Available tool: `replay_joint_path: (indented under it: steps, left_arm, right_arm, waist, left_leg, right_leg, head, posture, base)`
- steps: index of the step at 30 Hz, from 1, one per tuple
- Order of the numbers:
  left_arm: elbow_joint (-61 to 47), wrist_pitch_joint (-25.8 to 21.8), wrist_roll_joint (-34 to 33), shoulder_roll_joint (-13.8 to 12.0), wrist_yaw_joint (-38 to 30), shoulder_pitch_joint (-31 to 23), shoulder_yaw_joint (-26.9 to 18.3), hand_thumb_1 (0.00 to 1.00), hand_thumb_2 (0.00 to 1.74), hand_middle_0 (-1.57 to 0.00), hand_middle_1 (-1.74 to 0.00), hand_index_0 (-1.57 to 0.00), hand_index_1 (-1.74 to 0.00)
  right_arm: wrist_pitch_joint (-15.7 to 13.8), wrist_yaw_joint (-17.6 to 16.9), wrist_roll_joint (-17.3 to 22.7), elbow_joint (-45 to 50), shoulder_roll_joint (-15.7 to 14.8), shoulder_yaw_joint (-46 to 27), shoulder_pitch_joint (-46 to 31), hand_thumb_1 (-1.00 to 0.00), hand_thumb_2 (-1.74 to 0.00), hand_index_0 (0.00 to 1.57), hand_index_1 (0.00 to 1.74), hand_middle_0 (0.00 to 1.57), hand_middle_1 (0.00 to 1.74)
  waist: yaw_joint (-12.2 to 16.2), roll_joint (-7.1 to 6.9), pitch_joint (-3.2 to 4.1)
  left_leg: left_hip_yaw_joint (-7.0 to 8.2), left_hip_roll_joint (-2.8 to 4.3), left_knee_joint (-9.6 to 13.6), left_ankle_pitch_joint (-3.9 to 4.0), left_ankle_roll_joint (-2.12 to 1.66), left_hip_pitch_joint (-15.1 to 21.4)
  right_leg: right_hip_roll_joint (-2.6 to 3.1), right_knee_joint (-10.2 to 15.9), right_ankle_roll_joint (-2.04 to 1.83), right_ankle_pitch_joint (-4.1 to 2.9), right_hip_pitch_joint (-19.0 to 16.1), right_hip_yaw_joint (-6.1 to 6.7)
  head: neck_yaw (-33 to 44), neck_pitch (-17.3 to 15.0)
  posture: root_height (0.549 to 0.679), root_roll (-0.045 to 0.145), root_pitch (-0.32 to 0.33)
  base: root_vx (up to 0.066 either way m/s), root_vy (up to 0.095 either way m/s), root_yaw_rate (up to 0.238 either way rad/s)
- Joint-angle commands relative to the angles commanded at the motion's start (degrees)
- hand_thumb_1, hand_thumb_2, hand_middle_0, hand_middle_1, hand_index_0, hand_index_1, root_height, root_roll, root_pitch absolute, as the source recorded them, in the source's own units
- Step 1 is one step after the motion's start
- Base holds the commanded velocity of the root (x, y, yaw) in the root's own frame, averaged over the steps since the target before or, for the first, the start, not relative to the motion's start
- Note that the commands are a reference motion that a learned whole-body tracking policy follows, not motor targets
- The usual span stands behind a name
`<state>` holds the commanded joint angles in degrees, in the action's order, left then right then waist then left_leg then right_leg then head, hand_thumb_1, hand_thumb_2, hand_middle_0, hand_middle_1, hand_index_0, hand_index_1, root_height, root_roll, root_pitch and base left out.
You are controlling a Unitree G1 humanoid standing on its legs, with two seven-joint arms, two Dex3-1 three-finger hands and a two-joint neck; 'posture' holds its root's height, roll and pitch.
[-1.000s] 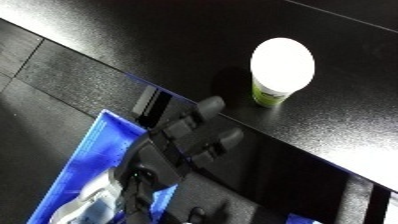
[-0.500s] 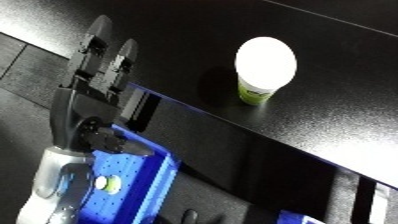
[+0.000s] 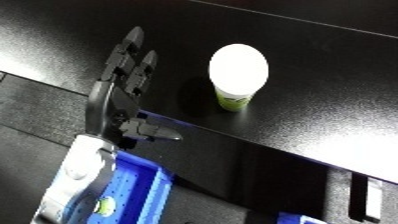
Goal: Pick up the object and place it into the box
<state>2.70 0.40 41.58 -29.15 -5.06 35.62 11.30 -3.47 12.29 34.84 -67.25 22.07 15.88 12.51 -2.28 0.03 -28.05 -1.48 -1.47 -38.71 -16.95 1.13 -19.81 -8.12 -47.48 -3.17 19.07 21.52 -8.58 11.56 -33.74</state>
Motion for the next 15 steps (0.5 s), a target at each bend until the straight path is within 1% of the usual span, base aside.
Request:
replay_joint_path:
  steps: [3, 5, 9, 15]
  left_arm:
    - [2.4, 0.4, -0.8, -0.1, -0.6, 2.3, 1.6, 0.00, 0.00, 0.00, 0.00, 0.00, 0.00]
    - [3.7, 0.8, -0.6, 0.0, -0.6, 3.7, 2.5, 0.00, 0.00, 0.00, 0.00, 0.00, 0.00]
    - [5.4, 1.0, 0.3, 0.5, -0.3, 5.9, 4.3, 0.00, 0.00, 0.00, 0.00, 0.00, 0.00]
    - [5.9, 1.4, -0.7, 1.6, -1.1, 9.1, 6.4, 0.00, 0.00, 0.00, 0.00, 0.00, 0.00]
  right_arm:
    - [0.3, -0.1, 0.2, 0.2, 0.1, 0.5, 0.5, 0.00, 0.00, 0.00, 0.00, 0.00, 0.00]
    - [0.4, 0.0, 0.2, 0.4, 0.1, 0.6, 0.8, 0.00, 0.00, 0.00, 0.00, 0.00, 0.00]
    - [0.6, 0.1, 0.3, 0.7, 0.1, 0.9, 1.2, 0.00, 0.00, 0.00, 0.00, 0.00, 0.00]
    - [0.8, -0.6, 0.8, 1.5, -0.1, 1.4, 1.9, 0.00, 0.00, 0.00, 0.00, 0.00, 0.00]
  waist:
    - [0.7, -0.21, -0.19]
    - [1.2, -0.39, -0.32]
    - [2.0, -0.62, -0.74]
    - [3.1, -0.89, -1.61]
  left_leg:
    - [0.47, 0.38, -0.7, -0.30, 0.13, -0.4]
    - [0.72, 0.60, -1.1, -0.47, 0.22, -0.6]
    - [1.17, 0.86, -1.9, -0.78, 0.36, -1.2]
    - [1.78, 1.10, -2.8, -1.10, 0.49, -2.3]
  right_leg:
    - [0.20, -0.4, -0.07, -0.05, 0.7, 0.41]
    - [0.27, -0.7, -0.12, -0.11, 1.1, 0.59]
    - [0.36, -1.2, -0.24, -0.31, 2.0, 0.92]
    - [0.63, -1.7, -0.34, -0.60, 3.6, 1.39]
  head:
    - [0.2, 0.6]
    - [0.4, 1.1]
    - [0.4, 2.0]
    - [0.9, 3.8]
  posture:
    - [0.633, 0.014, -0.056]
    - [0.632, 0.014, -0.055]
    - [0.631, 0.013, -0.054]
    - [0.629, 0.013, -0.044]
  base:
    - [0.014, -0.004, -0.101]
    - [0.030, -0.004, -0.115]
    - [0.024, -0.003, -0.105]
    - [-0.006, -0.001, -0.090]
